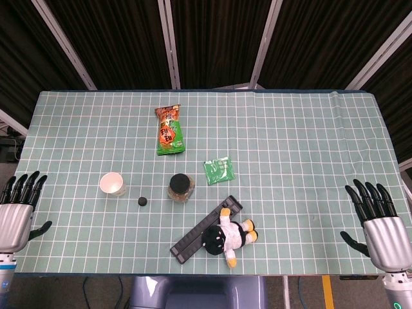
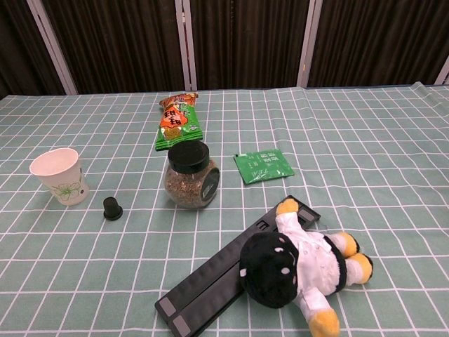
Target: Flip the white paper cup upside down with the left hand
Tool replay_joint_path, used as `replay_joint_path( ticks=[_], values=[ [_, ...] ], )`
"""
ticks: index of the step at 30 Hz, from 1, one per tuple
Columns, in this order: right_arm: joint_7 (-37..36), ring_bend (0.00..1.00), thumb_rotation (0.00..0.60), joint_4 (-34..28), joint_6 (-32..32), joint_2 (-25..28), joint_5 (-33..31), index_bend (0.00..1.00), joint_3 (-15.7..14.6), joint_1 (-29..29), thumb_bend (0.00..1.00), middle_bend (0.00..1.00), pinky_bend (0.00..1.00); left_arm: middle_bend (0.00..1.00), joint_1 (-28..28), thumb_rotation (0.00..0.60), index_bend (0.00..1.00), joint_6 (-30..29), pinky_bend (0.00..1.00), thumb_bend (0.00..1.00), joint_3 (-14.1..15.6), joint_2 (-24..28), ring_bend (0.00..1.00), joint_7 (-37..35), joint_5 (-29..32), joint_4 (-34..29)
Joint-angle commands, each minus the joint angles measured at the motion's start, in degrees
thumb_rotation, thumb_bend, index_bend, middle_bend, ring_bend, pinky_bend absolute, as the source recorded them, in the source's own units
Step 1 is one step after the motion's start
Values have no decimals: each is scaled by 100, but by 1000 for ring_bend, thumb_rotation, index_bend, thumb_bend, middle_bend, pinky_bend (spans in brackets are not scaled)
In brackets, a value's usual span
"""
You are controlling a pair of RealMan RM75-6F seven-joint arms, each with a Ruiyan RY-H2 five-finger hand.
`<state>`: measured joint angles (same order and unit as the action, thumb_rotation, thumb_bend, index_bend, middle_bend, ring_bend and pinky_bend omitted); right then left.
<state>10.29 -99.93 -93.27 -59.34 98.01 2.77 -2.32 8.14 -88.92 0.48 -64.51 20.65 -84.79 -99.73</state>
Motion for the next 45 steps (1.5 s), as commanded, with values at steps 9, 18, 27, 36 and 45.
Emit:
replay_joint_path(
  ticks=[9, 18, 27, 36, 45],
  values=[
    [-131, 0, 600, -51, 26, 24, -16, 0, -38, 17, 0, 0, 0, 0, 44, 600, 0, 189, 0, 48, -18, -8, 0, -106, -136, 173],
    [-227, 0, 600, -128, 319, 47, -245, 0, -2, -96, 0, 0, 0, 0, 1101, 600, 0, 1455, 0, 49, -158, -653, 0, 1419, -894, 681],
    [-342, 0, 600, -92, 508, 72, -588, 0, 96, -168, 0, 0, 0, 0, 1891, 600, 0, 2797, 0, 53, -430, -1883, 0, 2618, -210, 1999],
    [-340, 0, 600, -42, 612, 44, -786, 0, 151, -214, 0, 0, 0, 19, 2056, 600, 48, 2670, 13, 53, -362, -2229, 0, 2854, -328, 2605],
    [-293, 0, 600, -23, 685, 9, -840, 0, 146, -249, 0, 0, 0, 101, 2257, 600, 126, 2642, 115, 54, -328, -2518, 65, 2946, -459, 3072]
  ],
)
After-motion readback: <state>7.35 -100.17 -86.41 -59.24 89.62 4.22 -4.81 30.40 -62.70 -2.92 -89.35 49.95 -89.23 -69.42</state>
